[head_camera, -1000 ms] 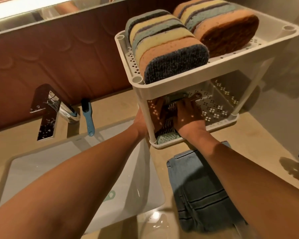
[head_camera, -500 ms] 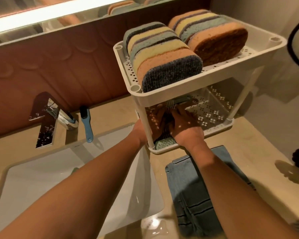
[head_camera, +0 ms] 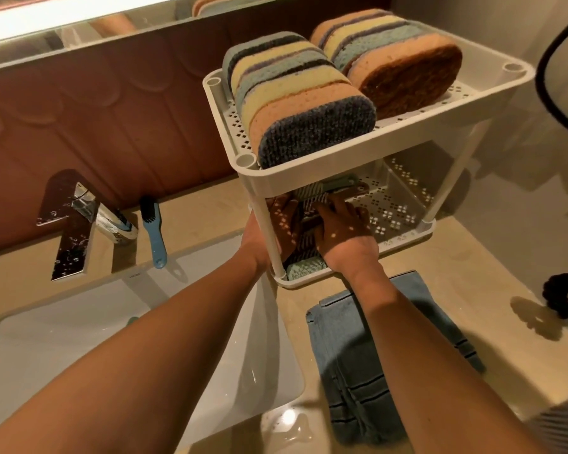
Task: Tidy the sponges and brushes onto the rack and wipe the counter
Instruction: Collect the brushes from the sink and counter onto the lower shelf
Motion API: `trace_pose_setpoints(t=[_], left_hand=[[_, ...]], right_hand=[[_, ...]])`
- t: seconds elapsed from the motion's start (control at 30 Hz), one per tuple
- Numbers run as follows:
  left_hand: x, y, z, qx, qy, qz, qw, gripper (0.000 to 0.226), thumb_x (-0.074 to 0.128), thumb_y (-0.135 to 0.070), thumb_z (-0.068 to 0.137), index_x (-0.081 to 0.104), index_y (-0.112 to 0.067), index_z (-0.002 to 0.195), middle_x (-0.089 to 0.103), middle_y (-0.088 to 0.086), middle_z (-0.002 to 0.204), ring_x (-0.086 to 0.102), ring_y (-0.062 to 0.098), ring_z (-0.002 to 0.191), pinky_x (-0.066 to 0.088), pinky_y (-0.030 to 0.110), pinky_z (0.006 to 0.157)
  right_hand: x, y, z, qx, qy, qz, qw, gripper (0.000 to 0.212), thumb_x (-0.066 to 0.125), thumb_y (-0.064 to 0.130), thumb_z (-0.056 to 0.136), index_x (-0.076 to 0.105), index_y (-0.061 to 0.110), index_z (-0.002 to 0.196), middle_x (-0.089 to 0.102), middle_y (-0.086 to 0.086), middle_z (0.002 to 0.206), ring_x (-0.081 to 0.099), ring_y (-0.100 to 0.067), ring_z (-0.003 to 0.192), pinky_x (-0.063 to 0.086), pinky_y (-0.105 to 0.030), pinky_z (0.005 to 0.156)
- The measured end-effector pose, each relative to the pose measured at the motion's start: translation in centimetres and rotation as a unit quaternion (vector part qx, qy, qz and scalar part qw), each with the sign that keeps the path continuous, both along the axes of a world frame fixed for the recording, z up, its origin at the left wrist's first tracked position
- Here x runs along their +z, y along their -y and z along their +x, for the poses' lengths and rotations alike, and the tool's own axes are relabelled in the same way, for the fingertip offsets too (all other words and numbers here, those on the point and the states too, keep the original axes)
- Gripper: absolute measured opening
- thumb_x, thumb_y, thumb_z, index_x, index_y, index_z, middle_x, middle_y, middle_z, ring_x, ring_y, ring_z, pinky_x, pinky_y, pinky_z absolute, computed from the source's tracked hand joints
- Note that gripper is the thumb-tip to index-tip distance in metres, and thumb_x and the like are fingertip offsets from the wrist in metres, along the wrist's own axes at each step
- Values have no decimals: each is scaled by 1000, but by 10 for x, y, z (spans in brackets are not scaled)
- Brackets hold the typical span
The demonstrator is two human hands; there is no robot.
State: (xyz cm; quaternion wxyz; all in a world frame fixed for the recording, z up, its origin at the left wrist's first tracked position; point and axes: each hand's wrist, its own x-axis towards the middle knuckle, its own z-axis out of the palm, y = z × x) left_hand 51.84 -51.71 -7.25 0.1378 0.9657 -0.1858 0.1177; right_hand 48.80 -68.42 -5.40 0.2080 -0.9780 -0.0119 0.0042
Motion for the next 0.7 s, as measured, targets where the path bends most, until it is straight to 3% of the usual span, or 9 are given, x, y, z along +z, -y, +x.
trace_pose_setpoints(t=[0.1,0.2,0.3,0.33,0.4,0.43,0.5,0.57,0.7], left_hand=[[7,-2,3,-18,-31,101,994,69,17,-53,97,55,-17,142,53,5,148,46,30,137,33,46,116],[12,2,-3,-29,-20,149,988,68,15,-49,99,47,-15,149,46,7,155,38,31,143,26,45,118],[17,3,-6,-9,-45,40,998,78,5,-51,93,53,-15,142,53,7,147,48,27,132,31,36,110],[19,4,-6,9,-93,-39,995,70,9,-48,98,53,-14,141,54,7,146,53,23,127,37,32,109],[16,6,-8,35,-89,-121,988,58,23,-46,102,59,-12,133,59,9,138,59,21,119,43,32,108],[14,5,-7,34,-91,-96,991,58,24,-47,101,61,-12,129,60,8,137,60,19,118,39,26,108],[22,4,-10,44,-111,-127,985,57,21,-48,101,58,-16,130,57,5,140,62,12,115,30,13,105],[21,5,-9,21,-79,-72,994,66,21,-56,93,60,-17,130,59,4,135,57,17,120,22,13,103],[22,0,-8,-22,-95,-66,993,68,29,-56,88,62,-13,127,63,7,127,57,21,119,27,3,100]], right_hand=[[-1,-1,2,5,5,-8,1000,50,56,27,95,44,32,143,28,0,158,36,-37,140,30,-53,117],[-4,1,4,8,5,-11,1000,51,55,27,95,43,32,144,27,-1,160,36,-36,141,25,-51,120],[-4,1,4,17,5,-17,1000,53,54,27,95,41,34,145,26,-2,161,35,-36,141,23,-51,120],[-3,1,3,19,6,-22,1000,53,55,27,95,41,35,145,25,-2,161,35,-37,141,23,-51,121],[-2,1,3,23,7,-28,999,53,55,26,95,41,35,145,26,-2,160,34,-36,141,21,-51,121],[-2,1,3,25,8,-29,999,53,55,26,95,41,36,145,26,-2,160,34,-35,142,20,-51,122],[-1,0,3,28,6,-31,999,53,55,26,95,41,37,145,25,-2,160,33,-34,143,19,-51,123],[-1,0,3,28,2,-29,999,54,55,26,95,41,38,145,25,-1,160,33,-34,143,19,-51,123],[0,1,4,35,-3,-27,999,54,55,25,94,41,38,145,25,0,159,34,-36,141,24,-51,121]])
